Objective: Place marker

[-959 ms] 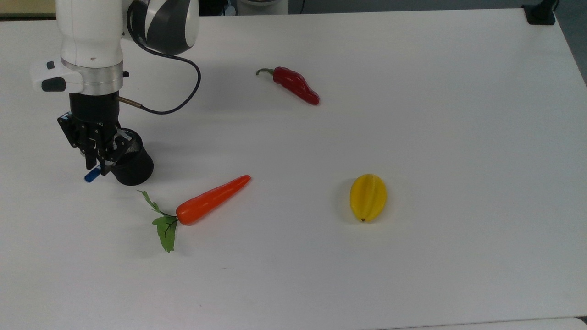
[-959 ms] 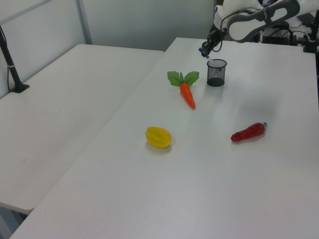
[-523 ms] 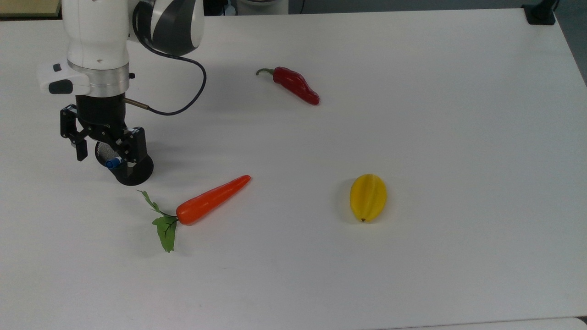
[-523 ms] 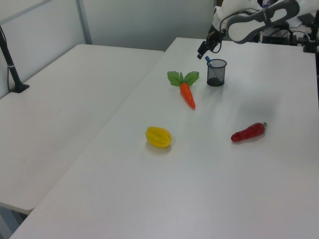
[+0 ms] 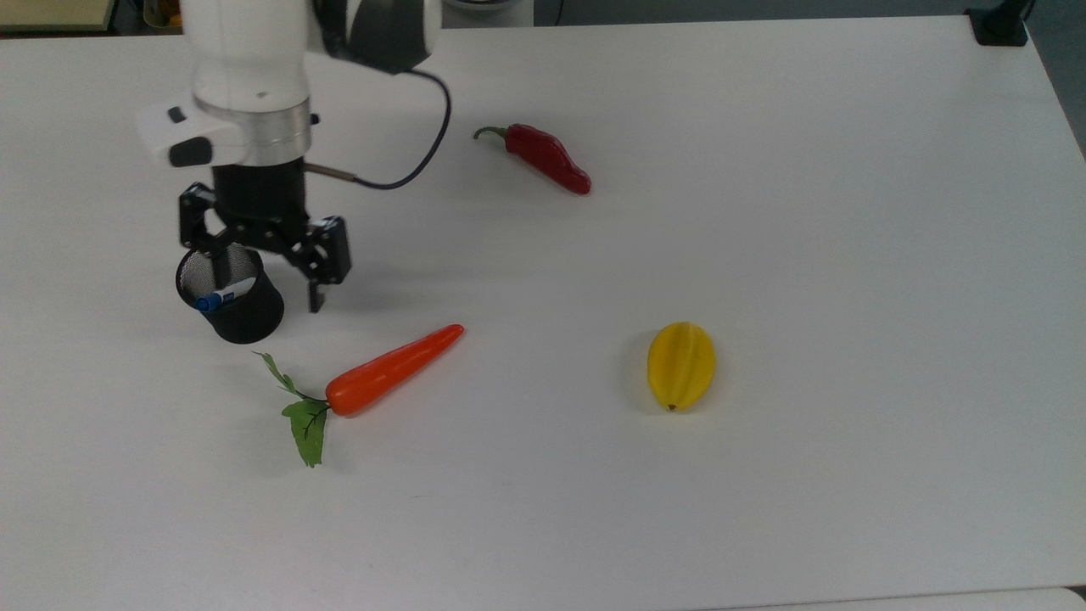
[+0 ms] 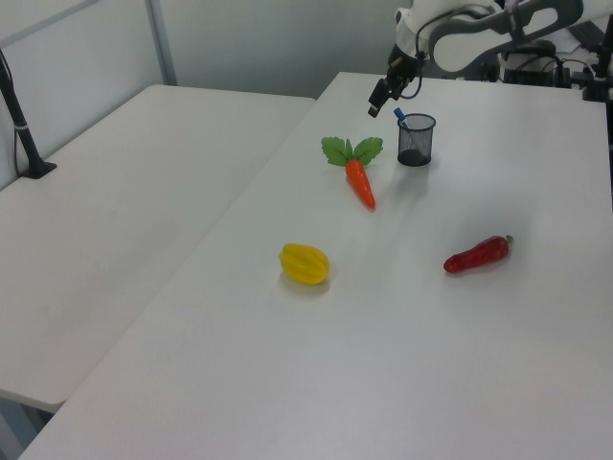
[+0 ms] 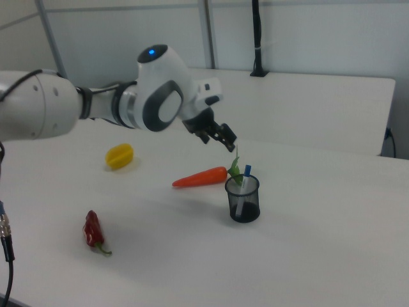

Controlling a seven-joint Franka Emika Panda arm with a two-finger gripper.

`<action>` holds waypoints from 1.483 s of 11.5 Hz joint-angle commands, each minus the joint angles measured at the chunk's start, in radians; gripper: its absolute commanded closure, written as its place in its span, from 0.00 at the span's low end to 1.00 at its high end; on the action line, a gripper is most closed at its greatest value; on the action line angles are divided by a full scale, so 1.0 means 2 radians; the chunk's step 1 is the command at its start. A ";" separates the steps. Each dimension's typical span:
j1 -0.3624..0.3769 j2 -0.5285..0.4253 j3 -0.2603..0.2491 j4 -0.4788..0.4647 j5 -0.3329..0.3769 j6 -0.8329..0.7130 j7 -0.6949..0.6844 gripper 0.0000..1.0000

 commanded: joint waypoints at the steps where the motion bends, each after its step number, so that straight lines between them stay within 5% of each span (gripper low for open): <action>1: 0.049 -0.060 0.000 -0.015 -0.008 -0.131 0.005 0.00; 6: 0.113 -0.143 0.000 -0.016 -0.008 -0.351 0.000 0.00; 11: 0.101 -0.216 -0.006 -0.063 -0.004 -0.410 -0.022 0.00; 17: 0.091 -0.199 -0.006 -0.043 0.003 -0.429 -0.051 0.00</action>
